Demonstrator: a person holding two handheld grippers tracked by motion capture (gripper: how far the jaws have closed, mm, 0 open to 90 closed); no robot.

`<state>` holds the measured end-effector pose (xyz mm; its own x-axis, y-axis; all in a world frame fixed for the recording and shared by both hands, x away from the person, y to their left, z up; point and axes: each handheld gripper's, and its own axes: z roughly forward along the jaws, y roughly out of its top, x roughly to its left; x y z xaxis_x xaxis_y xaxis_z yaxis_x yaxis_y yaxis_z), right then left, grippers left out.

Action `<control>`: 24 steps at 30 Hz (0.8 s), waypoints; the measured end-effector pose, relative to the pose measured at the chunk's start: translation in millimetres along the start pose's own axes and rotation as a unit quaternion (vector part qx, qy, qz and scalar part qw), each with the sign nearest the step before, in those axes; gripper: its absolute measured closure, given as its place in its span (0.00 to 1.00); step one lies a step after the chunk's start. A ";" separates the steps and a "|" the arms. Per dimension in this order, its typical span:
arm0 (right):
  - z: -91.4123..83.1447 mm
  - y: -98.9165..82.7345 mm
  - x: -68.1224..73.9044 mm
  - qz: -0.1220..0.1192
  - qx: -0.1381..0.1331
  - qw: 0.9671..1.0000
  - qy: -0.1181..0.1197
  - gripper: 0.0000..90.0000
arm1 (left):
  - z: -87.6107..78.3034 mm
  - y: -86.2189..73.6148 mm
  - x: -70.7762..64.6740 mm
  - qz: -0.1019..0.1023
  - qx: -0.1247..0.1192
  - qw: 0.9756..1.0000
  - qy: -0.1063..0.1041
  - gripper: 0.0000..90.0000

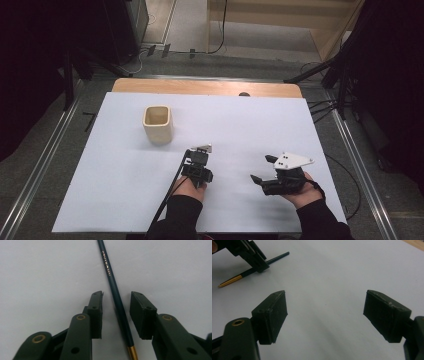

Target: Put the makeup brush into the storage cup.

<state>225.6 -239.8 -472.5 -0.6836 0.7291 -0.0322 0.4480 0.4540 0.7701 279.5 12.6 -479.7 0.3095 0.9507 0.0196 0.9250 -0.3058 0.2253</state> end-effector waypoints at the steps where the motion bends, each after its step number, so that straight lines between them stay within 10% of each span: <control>1: 0.0 0.0 0.0 0.000 0.000 1.000 0.000 0.22 | 0.0 0.0 0.0 0.000 0.000 1.000 0.000 0.74; 9: -0.5 0.1 -0.1 -0.002 -0.003 1.000 0.001 0.23 | -0.2 1.8 2.8 -0.010 0.010 1.000 -0.004 0.93; 24: 0.8 -1.4 -2.6 0.006 -0.003 1.000 0.011 0.23 | -19.2 3.6 25.3 -0.011 -0.014 0.998 -0.057 0.94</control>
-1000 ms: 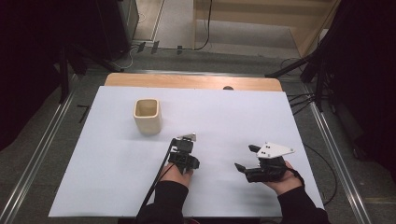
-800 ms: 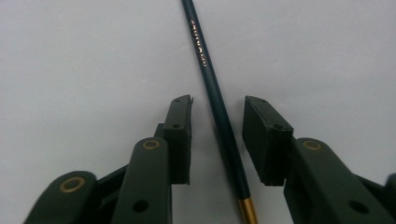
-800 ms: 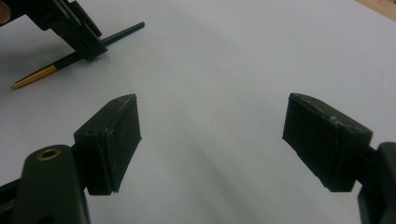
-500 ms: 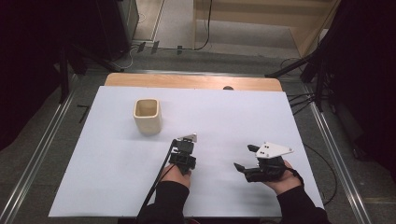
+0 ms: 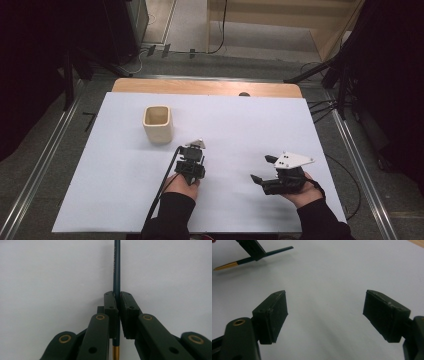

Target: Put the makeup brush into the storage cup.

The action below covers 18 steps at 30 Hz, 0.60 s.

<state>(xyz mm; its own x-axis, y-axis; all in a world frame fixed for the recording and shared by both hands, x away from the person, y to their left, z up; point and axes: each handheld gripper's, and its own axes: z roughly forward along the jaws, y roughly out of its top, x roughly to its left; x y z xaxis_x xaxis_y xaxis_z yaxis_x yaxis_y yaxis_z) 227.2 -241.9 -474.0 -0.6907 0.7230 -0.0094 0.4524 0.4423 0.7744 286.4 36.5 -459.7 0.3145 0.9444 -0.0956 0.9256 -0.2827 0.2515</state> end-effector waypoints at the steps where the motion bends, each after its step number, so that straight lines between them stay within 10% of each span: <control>1: 0.3 -0.1 -0.1 0.001 0.000 1.000 0.002 0.23 | -4.4 0.3 2.7 0.000 -0.009 1.000 -0.004 0.94; 10: 3.0 2.2 0.6 0.018 -0.008 0.999 0.029 0.23 | -29.5 -0.2 26.1 0.029 -0.057 0.997 -0.049 0.94; 18: 3.8 5.1 0.2 0.017 -0.025 0.998 0.061 0.23 | -36.7 2.1 41.4 0.068 -0.047 0.991 -0.106 0.94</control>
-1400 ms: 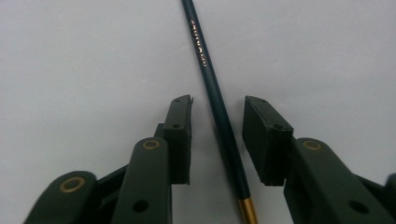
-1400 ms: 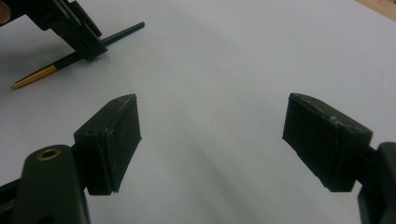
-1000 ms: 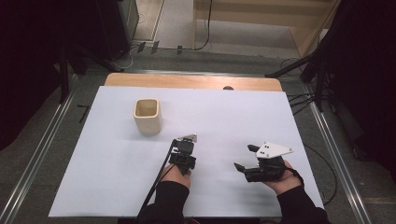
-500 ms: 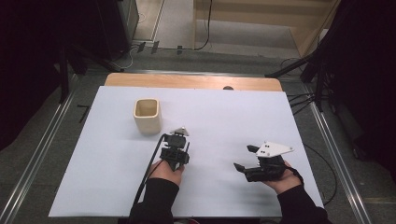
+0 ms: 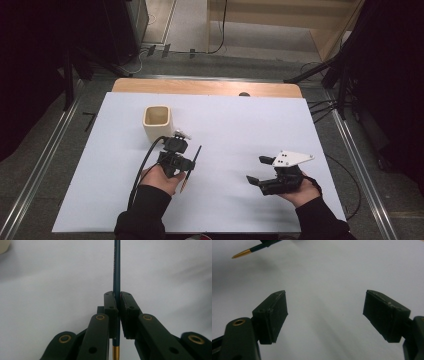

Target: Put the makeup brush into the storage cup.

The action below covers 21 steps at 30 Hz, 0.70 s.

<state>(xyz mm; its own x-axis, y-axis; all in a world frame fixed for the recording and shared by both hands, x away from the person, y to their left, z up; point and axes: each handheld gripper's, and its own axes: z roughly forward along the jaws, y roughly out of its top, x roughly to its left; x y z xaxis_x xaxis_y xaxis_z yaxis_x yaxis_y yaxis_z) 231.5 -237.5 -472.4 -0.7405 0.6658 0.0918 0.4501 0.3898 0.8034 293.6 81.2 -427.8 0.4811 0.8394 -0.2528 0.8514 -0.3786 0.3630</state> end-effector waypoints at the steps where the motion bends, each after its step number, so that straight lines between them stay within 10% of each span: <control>1: 0.2 0.4 -0.1 0.002 -0.004 1.000 0.006 0.23 | -0.8 0.4 1.9 0.002 0.002 1.000 -0.013 0.94; 8: 3.8 5.5 -1.7 -0.005 -0.018 0.999 0.040 0.26 | -8.7 6.2 11.7 0.094 0.003 0.995 -0.032 0.94; 21: 23.1 20.2 1.7 -0.024 -0.005 0.996 0.082 0.24 | -8.1 7.7 25.6 0.169 0.014 0.984 -0.053 0.94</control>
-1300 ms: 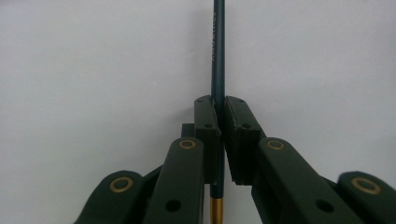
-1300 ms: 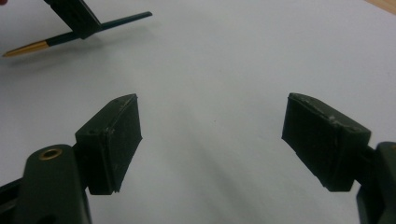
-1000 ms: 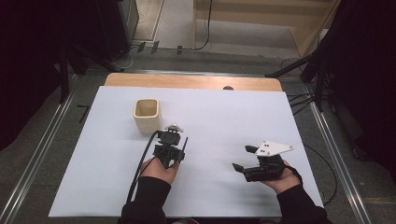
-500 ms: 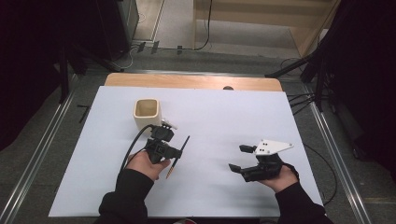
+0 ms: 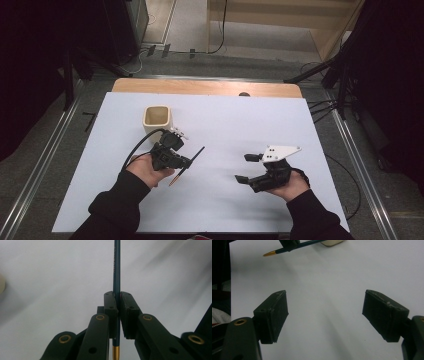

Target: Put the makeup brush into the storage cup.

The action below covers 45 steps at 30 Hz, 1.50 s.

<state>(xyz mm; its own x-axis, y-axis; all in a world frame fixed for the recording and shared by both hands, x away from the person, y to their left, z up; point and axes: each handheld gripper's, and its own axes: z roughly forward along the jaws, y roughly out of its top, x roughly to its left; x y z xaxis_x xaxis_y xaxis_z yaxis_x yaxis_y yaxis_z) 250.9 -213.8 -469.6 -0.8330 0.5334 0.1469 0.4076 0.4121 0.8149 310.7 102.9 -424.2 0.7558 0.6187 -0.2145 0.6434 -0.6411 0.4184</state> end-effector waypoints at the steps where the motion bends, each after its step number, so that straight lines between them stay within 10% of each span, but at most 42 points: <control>1: 1.9 0.4 -1.7 0.001 0.000 1.000 0.004 0.24 | -0.2 -1.4 3.3 0.004 0.000 1.000 -0.006 0.94; 15: 11.2 10.6 -7.8 -0.023 0.004 0.999 0.025 0.25 | 5.7 -3.2 3.2 0.071 0.023 0.997 -0.025 0.94; 20: 16.0 18.1 -5.9 -0.043 0.002 0.998 0.051 0.24 | 6.1 -0.7 0.7 0.105 0.036 0.992 -0.055 0.94; 36: 26.8 34.4 -7.2 -0.094 0.024 0.990 0.100 0.25 | -0.6 4.0 -4.7 0.160 0.048 0.984 -0.058 0.94; 45: 40.2 49.4 -4.2 -0.140 0.043 0.980 0.132 0.29 | -2.2 7.2 -12.2 0.190 0.050 0.979 -0.050 0.94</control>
<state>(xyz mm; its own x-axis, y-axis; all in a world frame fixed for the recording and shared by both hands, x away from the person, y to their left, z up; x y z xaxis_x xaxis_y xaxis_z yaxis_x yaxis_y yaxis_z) 289.5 -165.9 -452.5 -0.9798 0.1858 0.0744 0.1707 0.5820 0.7951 305.9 91.7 -416.6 0.9482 0.2819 -0.1465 0.3174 -0.8611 0.3972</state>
